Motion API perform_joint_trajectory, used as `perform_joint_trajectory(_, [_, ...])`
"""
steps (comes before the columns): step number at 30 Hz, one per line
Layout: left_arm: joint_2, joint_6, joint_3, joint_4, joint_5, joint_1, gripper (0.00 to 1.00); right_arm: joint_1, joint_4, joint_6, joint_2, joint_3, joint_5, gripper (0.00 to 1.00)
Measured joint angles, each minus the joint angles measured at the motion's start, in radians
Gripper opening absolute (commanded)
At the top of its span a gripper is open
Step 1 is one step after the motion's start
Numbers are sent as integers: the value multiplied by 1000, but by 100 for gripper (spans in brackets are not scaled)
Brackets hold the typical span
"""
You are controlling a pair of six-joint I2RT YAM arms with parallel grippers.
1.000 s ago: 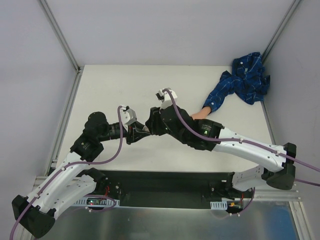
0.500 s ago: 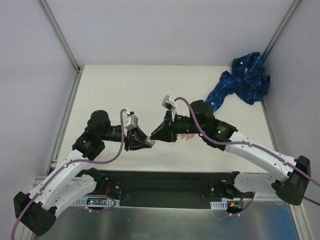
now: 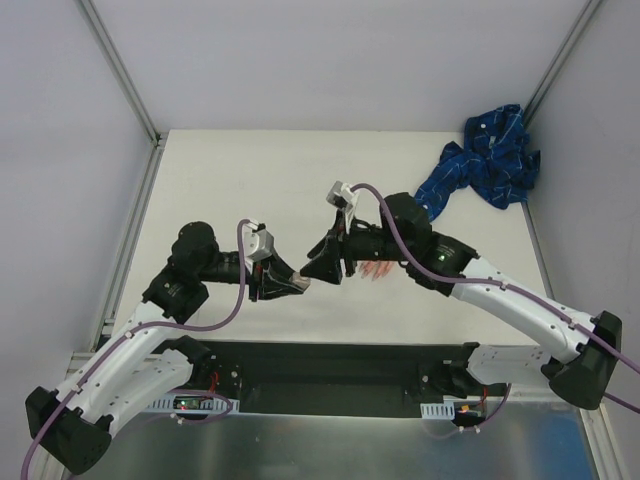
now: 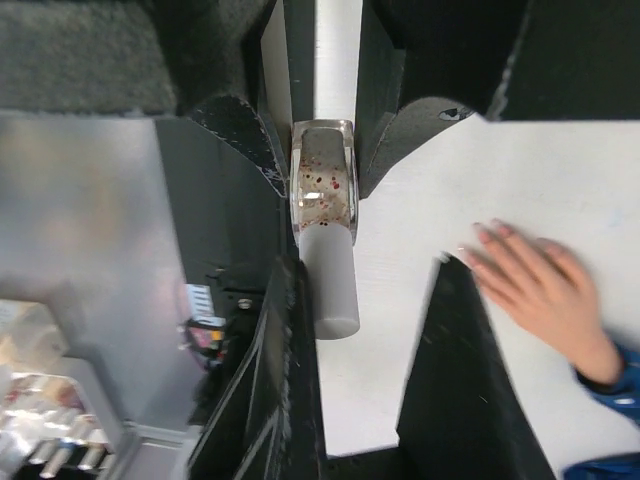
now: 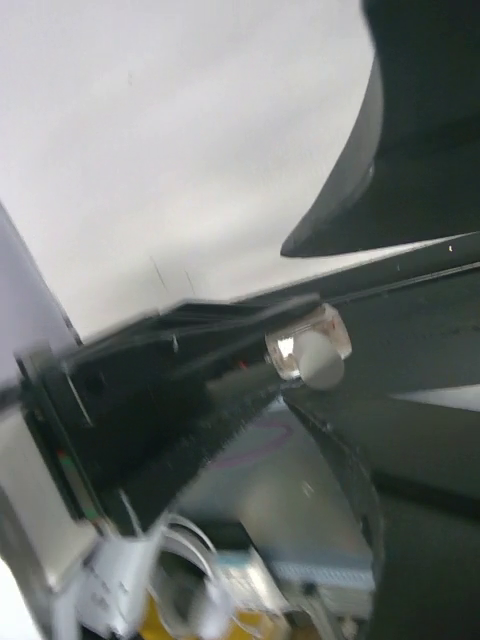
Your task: Paint the nails
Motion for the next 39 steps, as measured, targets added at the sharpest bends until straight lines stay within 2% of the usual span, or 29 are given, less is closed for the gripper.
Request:
perform_joint_trajectory(1, [-6,10,0,-1,-34,0,0,7,-33,23,-1,23,69,66])
perform_joint_trajectory(3, [-20,31,0,-4,-114,-4,0,27,-85,74,-11,60,217,68])
perform_joint_trajectory(9, [-35,60,0,-10,-317,-6,0,158,-260,270,-20,183,682,68])
perform_joint_trajectory(12, [-45,69,0,-11,-391,-6,0,228,-321,338,27,274,860,66])
perform_joint_trajectory(14, [-53,72,0,-11,-431,-6,0,271,-347,372,76,336,952,62])
perform_joint_trajectory(17, [-65,74,0,-11,-463,-6,0,304,-377,417,158,399,1043,50])
perform_joint_trajectory(21, [-77,75,0,-11,-491,-6,0,306,-406,457,240,428,1093,45])
perform_joint_trajectory(23, [-81,75,0,-11,-499,-6,0,306,-417,467,269,431,1104,41])
perform_joint_trajectory(25, [-82,76,0,-20,-501,-6,0,307,-415,477,283,431,1113,28])
perform_joint_trajectory(26, [-82,76,0,-26,-501,-6,0,307,-416,476,285,431,1116,13])
perform_joint_trajectory(27, [-82,76,0,-27,-500,-6,0,307,-415,480,285,431,1115,4])
perform_joint_trajectory(28, [-82,76,0,-27,-499,-6,0,307,-409,480,285,431,1114,0])
perform_joint_trajectory(31, [-82,77,0,-28,-480,-6,0,303,-382,463,270,403,1102,0])
perform_joint_trajectory(33, [-74,77,0,-32,-449,-5,0,285,-335,423,240,352,1041,0])
perform_joint_trajectory(35, [-69,77,0,-38,-393,-3,0,251,-277,360,189,283,919,0])
perform_joint_trajectory(36, [-67,74,0,-37,-359,-3,0,217,-229,313,155,234,803,0])
perform_joint_trajectory(39, [-57,46,1,-23,-205,4,0,73,-43,198,63,73,315,0])
